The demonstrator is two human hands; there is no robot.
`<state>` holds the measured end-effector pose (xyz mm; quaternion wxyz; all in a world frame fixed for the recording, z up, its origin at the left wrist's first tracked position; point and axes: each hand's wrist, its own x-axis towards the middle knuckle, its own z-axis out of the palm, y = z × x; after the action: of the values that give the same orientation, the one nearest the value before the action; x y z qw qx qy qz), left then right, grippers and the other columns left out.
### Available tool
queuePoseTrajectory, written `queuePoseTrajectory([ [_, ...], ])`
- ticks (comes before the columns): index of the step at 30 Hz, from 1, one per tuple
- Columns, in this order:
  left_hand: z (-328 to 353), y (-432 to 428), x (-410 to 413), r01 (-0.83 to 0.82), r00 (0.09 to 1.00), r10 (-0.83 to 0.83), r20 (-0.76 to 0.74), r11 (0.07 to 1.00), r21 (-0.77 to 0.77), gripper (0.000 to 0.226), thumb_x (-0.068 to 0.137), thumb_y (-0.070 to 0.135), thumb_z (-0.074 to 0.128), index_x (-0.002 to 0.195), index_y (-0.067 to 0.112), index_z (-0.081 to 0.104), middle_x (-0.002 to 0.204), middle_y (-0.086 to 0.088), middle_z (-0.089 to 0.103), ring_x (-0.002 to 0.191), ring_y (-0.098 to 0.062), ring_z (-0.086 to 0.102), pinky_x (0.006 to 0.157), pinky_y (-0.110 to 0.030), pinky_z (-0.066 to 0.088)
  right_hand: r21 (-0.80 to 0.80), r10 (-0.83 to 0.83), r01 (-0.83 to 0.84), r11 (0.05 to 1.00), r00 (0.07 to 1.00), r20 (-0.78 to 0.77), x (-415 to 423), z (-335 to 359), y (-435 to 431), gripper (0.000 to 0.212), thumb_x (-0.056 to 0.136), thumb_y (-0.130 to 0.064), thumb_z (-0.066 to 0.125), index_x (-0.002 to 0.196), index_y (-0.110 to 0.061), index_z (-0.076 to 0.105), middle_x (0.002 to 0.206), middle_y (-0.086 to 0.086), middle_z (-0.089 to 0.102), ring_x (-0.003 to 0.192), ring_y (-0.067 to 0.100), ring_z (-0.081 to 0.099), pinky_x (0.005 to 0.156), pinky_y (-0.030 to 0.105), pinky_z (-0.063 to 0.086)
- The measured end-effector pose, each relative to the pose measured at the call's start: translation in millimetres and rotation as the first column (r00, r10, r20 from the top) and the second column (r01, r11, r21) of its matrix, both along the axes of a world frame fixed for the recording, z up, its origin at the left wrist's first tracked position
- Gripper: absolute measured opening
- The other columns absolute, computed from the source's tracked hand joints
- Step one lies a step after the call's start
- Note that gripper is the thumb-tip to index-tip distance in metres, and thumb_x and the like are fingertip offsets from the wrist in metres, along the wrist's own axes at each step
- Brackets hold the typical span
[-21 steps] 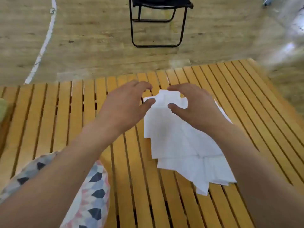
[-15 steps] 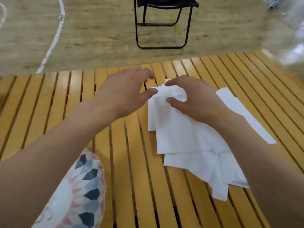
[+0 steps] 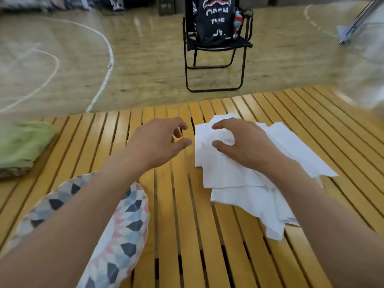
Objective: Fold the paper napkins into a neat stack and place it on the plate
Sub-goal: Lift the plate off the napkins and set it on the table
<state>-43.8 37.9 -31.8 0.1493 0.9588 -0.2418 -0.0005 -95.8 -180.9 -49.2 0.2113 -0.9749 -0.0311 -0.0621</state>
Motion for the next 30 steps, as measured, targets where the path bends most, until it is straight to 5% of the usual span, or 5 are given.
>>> queuePoseTrajectory([
  [9, 19, 119, -61, -0.315, 0.947, 0.315, 0.064, 0.949, -0.010, 0.030, 0.092, 0.045, 0.061, 0.118, 0.031, 0.063, 0.106, 0.009, 0.066, 0.090, -0.010, 0.061, 0.081, -0.035, 0.055, 0.280, 0.075, -0.022, 0.960, 0.981, -0.181, -50, -3, 124, 0.043, 0.092, -0.051, 0.064, 0.125, -0.023, 0.064, 0.103, -0.003, 0.071, 0.086, 0.011, 0.064, 0.076, 0.024, 0.050],
  [12, 8, 179, -85, -0.512, 0.856, 0.510, 0.085, 0.859, 0.001, 0.037, 0.095, 0.046, 0.056, 0.127, 0.028, 0.059, 0.119, -0.003, 0.063, 0.100, -0.021, 0.062, 0.080, -0.039, 0.055, 0.305, 0.092, -0.008, 0.952, 0.960, -0.264, -62, -18, 152, 0.046, 0.090, -0.053, 0.064, 0.123, -0.021, 0.065, 0.095, -0.002, 0.073, 0.086, 0.015, 0.068, 0.077, 0.031, 0.055],
  [15, -8, 219, -106, -0.684, 0.728, 0.686, -0.007, 0.727, 0.057, 0.045, 0.098, 0.045, 0.050, 0.135, 0.020, 0.054, 0.126, -0.012, 0.063, 0.109, -0.030, 0.061, 0.082, -0.040, 0.053, 0.279, 0.074, 0.015, 0.960, 0.949, -0.307, -71, -24, 165, 0.043, 0.092, -0.048, 0.062, 0.123, -0.020, 0.065, 0.102, 0.000, 0.072, 0.086, 0.015, 0.063, 0.062, 0.024, 0.045],
  [20, -24, 229, -124, -0.723, 0.679, 0.726, -0.111, 0.687, 0.073, 0.035, 0.098, 0.035, 0.053, 0.129, 0.020, 0.058, 0.112, -0.006, 0.069, 0.087, -0.021, 0.061, 0.069, -0.033, 0.052, 0.327, 0.032, 0.071, 0.942, 0.954, -0.299, -80, -26, 172, 0.038, 0.094, -0.039, 0.062, 0.124, -0.016, 0.066, 0.111, 0.001, 0.070, 0.087, 0.011, 0.058, 0.057, 0.011, 0.038],
  [30, -29, 208, -99, -0.680, 0.733, 0.673, -0.100, 0.729, -0.077, 0.031, 0.097, 0.018, 0.053, 0.125, 0.020, 0.065, 0.109, -0.009, 0.071, 0.081, -0.020, 0.059, 0.059, -0.030, 0.044, 0.337, -0.086, 0.174, 0.925, 0.962, -0.261, -63, -28, 153, 0.031, 0.093, -0.034, 0.066, 0.113, -0.011, 0.070, 0.103, 0.005, 0.073, 0.088, 0.019, 0.067, 0.071, 0.025, 0.054],
])
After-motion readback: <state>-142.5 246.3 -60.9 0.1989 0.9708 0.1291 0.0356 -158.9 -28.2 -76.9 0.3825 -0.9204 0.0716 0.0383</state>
